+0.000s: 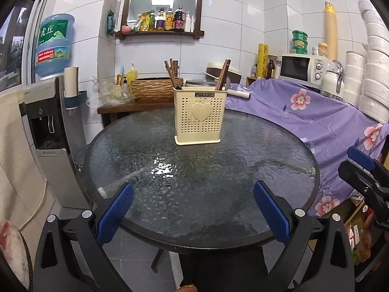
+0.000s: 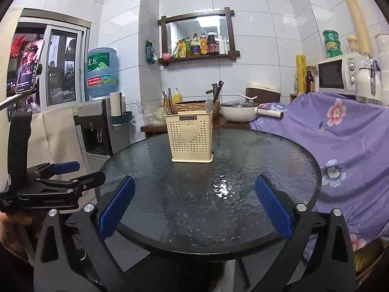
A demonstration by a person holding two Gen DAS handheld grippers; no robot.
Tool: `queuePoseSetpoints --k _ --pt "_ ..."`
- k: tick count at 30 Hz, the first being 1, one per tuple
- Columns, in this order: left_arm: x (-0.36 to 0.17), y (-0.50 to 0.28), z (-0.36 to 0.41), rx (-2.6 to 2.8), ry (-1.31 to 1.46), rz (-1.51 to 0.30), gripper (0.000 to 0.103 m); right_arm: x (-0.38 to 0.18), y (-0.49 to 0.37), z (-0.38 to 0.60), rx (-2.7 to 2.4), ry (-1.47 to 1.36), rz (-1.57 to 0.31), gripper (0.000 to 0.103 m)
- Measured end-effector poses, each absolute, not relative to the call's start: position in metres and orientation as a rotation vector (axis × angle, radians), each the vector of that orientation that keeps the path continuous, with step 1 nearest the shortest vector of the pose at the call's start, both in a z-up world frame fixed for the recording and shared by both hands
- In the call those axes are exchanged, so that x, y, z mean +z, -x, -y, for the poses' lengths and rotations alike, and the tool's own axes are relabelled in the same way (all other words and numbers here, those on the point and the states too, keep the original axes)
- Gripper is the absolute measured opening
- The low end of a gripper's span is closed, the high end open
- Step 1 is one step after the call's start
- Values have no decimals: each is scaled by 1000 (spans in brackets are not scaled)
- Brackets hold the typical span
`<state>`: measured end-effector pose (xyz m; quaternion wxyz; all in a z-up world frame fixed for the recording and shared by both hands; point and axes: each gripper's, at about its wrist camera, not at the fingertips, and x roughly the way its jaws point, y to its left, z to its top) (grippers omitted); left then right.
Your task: Organize utensils
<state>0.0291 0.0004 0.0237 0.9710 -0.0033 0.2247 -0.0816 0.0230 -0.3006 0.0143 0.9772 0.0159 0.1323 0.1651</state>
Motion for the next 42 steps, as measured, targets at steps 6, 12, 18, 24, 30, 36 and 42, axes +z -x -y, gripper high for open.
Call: queuePoseSetpoints --k 6,12,18,24,30,36,42 --pt "21 -27 3 -159 -2 -461 97 13 -23 302 339 -48 -275 97" --pt "21 -26 1 -151 3 -464 97 10 -23 298 344 -41 -279 97" --pt "20 -24 1 -145 -1 -462 97 10 -24 298 349 -42 -283 97" --pt "20 -23 0 -144 8 -461 97 10 -24 297 351 -42 -284 97" --pt "21 -22 0 -139 9 -450 97 8 -26 297 355 -46 -288 97" --pt "21 -20 0 -135 12 -444 97 7 -26 298 355 -49 -291 97" --pt "21 -19 1 -132 7 -445 97 6 -26 298 357 -51 -293 97"
